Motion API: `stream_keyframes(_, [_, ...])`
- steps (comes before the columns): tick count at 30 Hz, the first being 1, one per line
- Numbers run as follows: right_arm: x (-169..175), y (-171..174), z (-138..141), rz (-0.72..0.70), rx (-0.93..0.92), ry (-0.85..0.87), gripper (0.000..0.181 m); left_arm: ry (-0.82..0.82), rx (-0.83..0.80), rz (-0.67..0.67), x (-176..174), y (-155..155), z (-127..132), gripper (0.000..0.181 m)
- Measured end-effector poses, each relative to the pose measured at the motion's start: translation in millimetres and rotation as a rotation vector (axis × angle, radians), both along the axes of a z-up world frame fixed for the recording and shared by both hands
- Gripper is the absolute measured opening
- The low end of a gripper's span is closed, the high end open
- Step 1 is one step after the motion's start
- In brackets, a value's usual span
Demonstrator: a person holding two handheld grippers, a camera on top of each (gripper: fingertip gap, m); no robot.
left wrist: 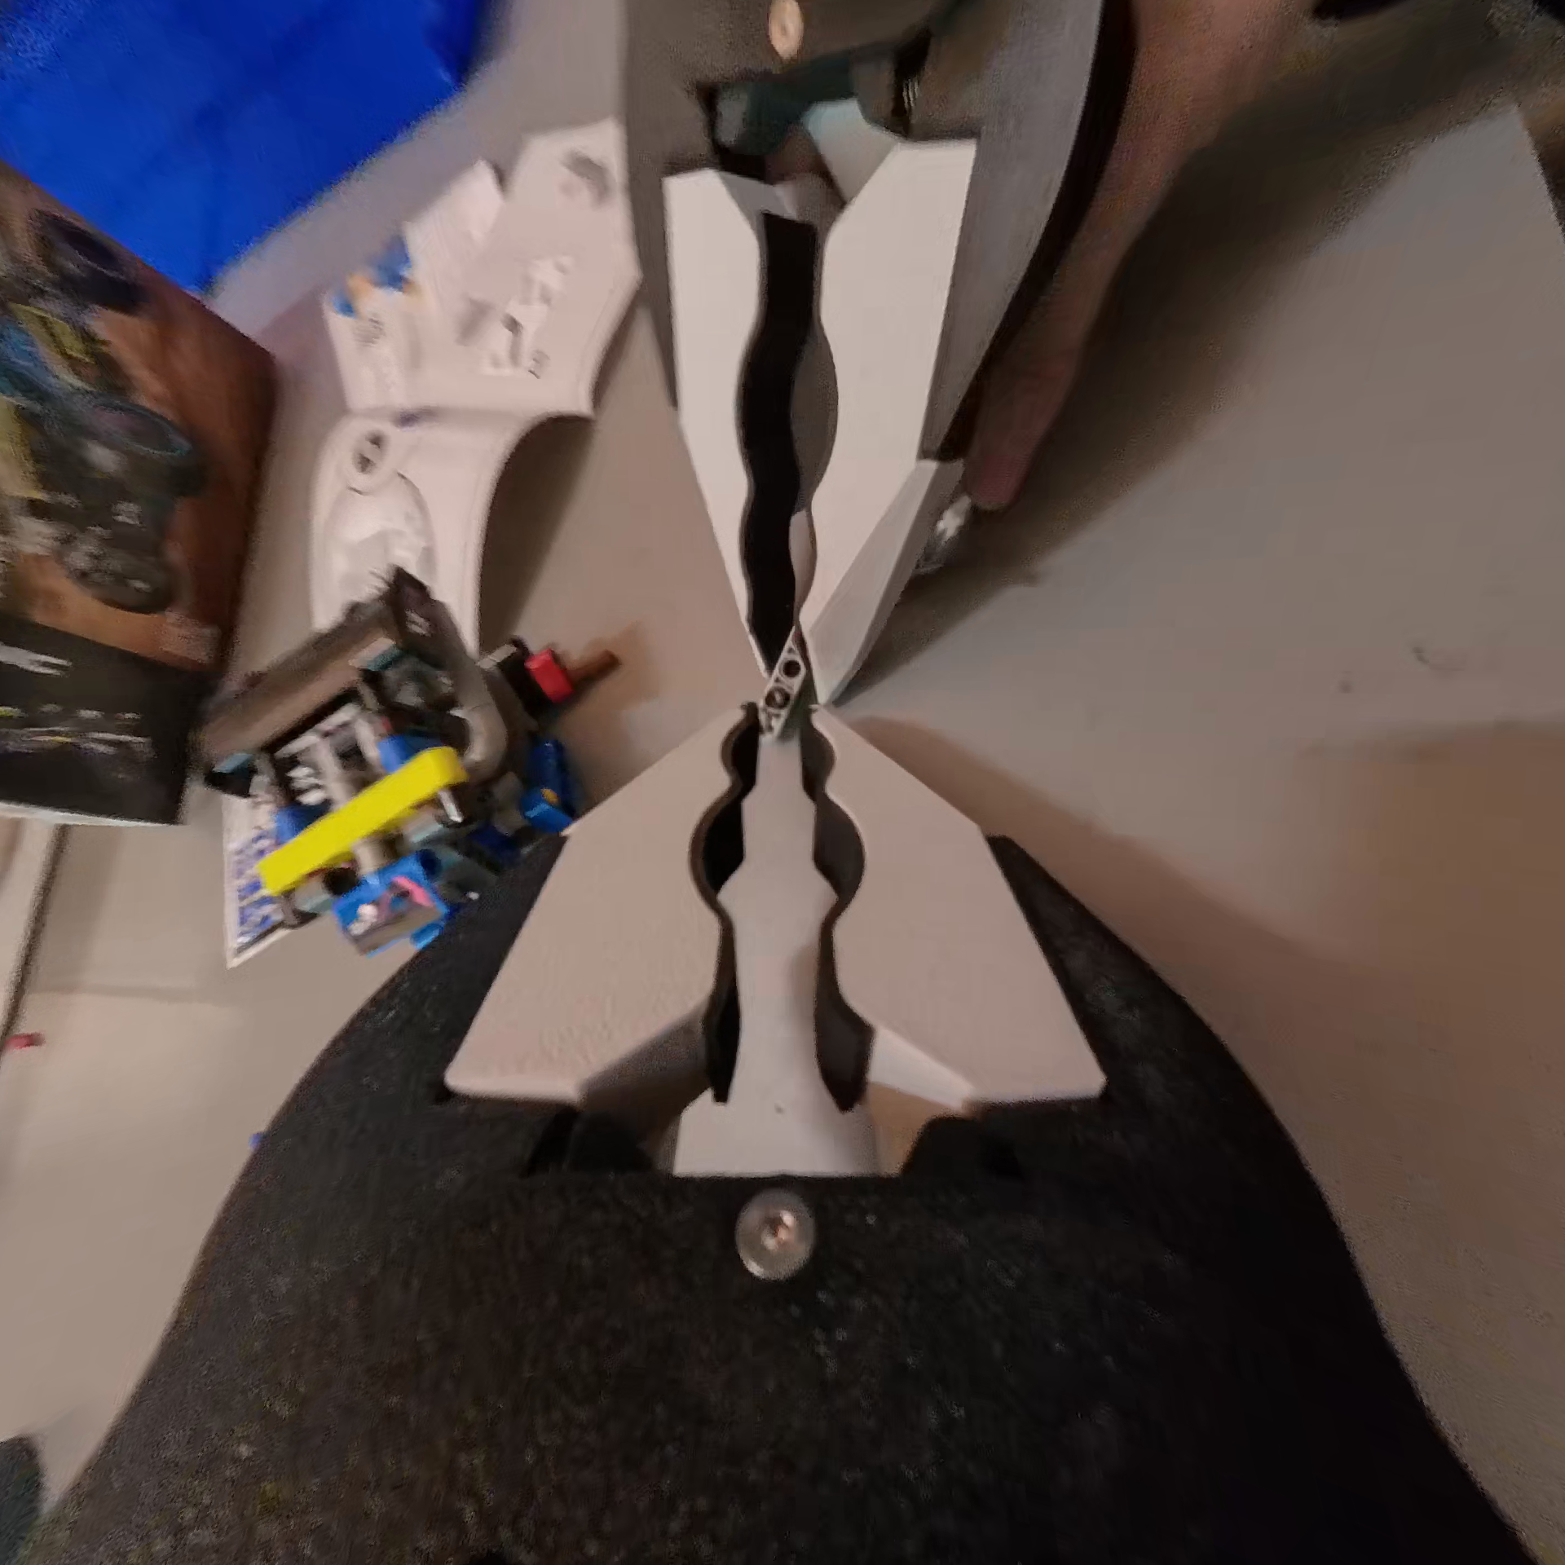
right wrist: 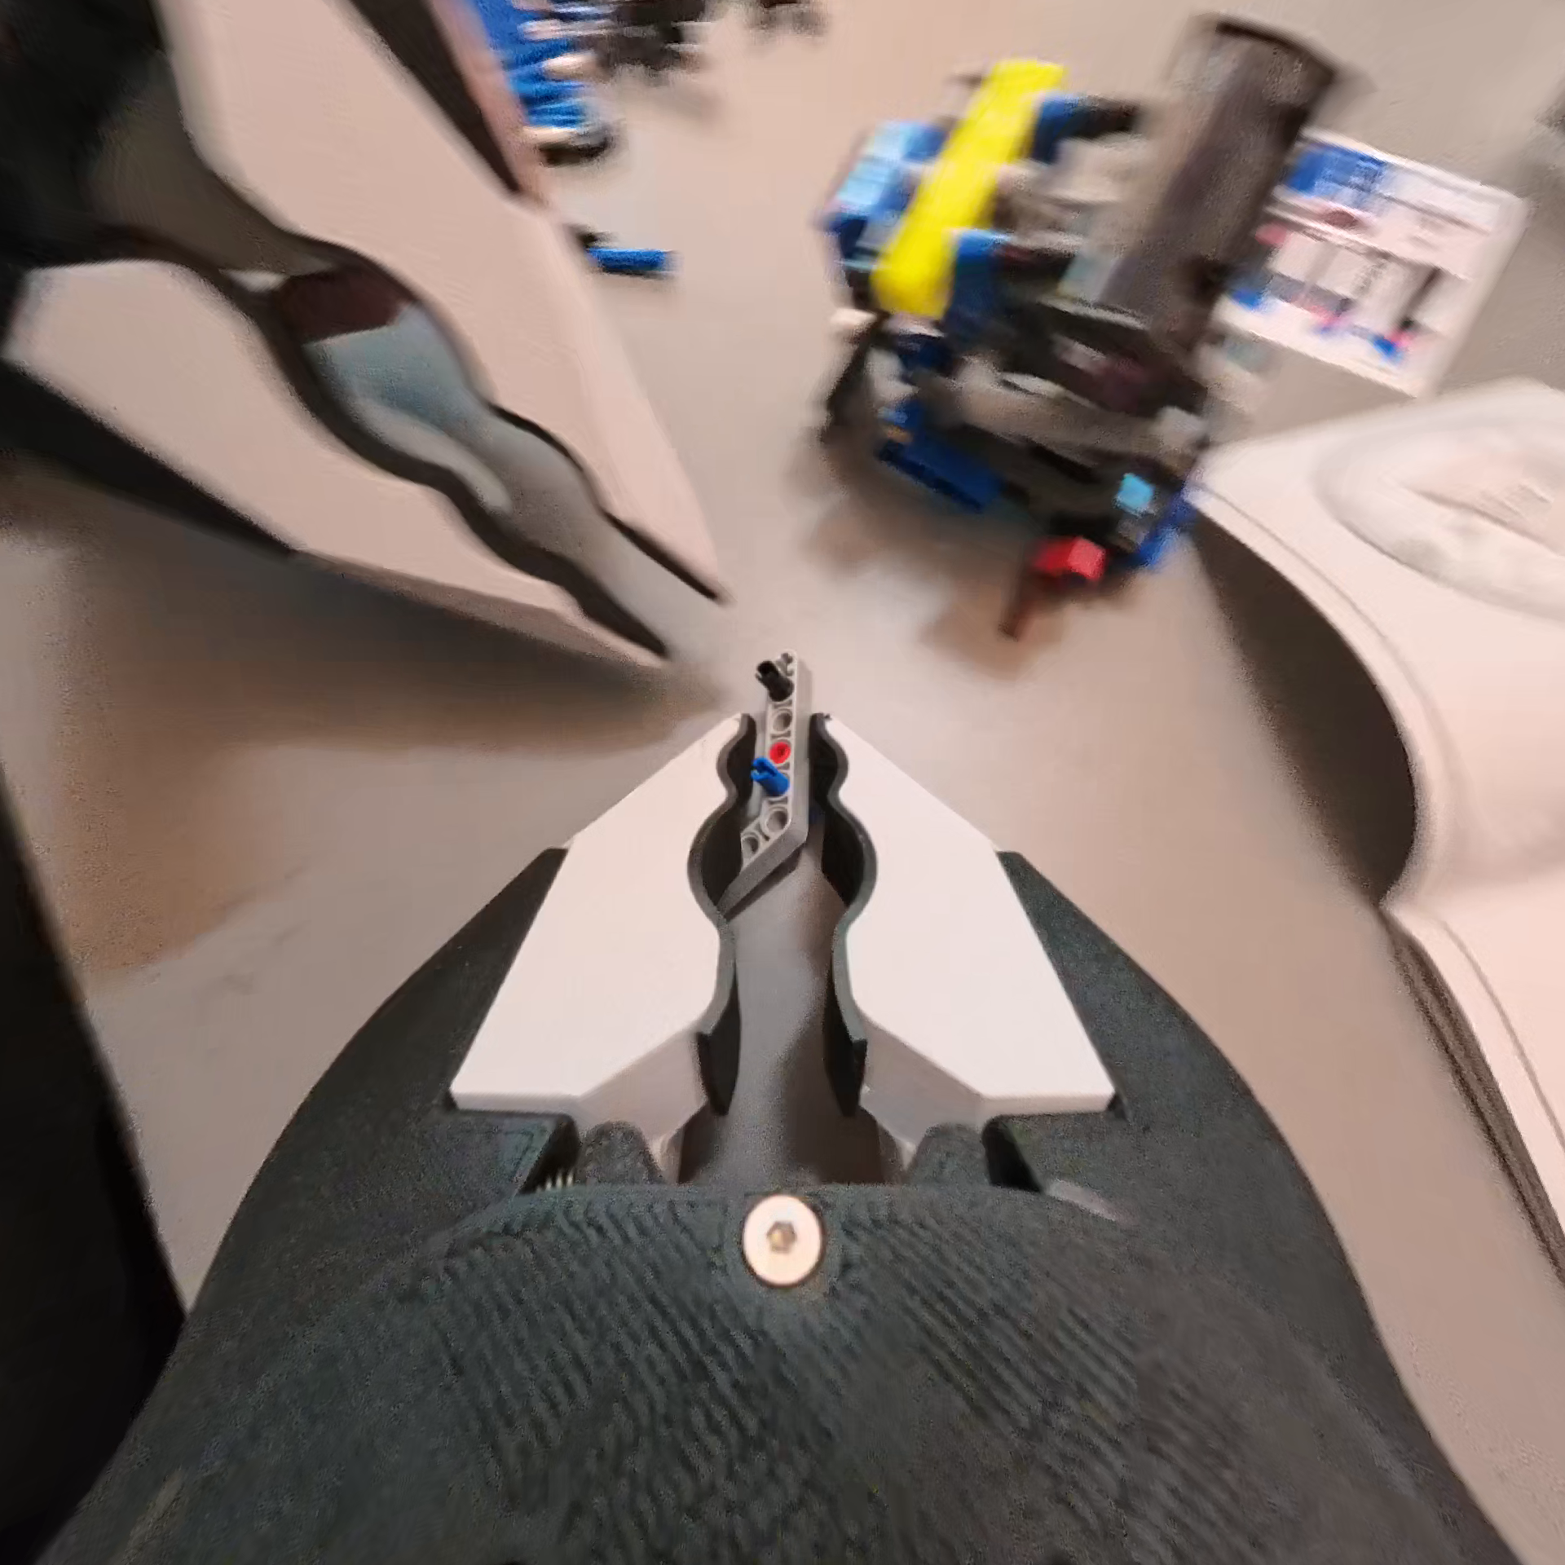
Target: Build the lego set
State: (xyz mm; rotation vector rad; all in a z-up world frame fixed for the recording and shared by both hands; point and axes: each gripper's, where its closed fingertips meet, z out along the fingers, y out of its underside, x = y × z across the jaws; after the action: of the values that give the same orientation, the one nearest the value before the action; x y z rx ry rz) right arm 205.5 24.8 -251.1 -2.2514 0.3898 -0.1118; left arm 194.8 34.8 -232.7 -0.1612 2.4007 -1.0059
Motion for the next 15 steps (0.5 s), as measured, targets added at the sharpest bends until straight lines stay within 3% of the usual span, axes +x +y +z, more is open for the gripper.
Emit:
stream_keyframes(3, [24.9, -30.0, 0.8, -0.251, 0.01, 0.011, 0.012, -0.007, -0.129, 0.044, 3.6, -8.1, 15.3, 0.013])
stream_keyframes(6, [34.0, -46.6, 2.4, -0.347, 0.024, 0.014, 0.023, 0.077, -0.242, 0.049, 3.9, -21.1, 16.0, 0.012])
stream_keyframes(8, [31.5, -51.4, 3.6, -0.339, 0.019, -0.01, 0.039, 0.091, -0.243, 0.047, 5.8, -26.5, 14.4, 0.008])
stream_keyframes(11, [15.4, -60.7, 16.6, -0.221, 0.002, -0.065, 0.057, 0.075, -0.24, 0.047, 10.1, -31.3, 19.3, 0.006])
stream_keyframes(15, [47.8, -128.5, 51.6, -0.163, -0.115, -0.358, 0.052, 0.087, -0.265, 0.043, 18.2, -41.4, 41.9, 0.005])
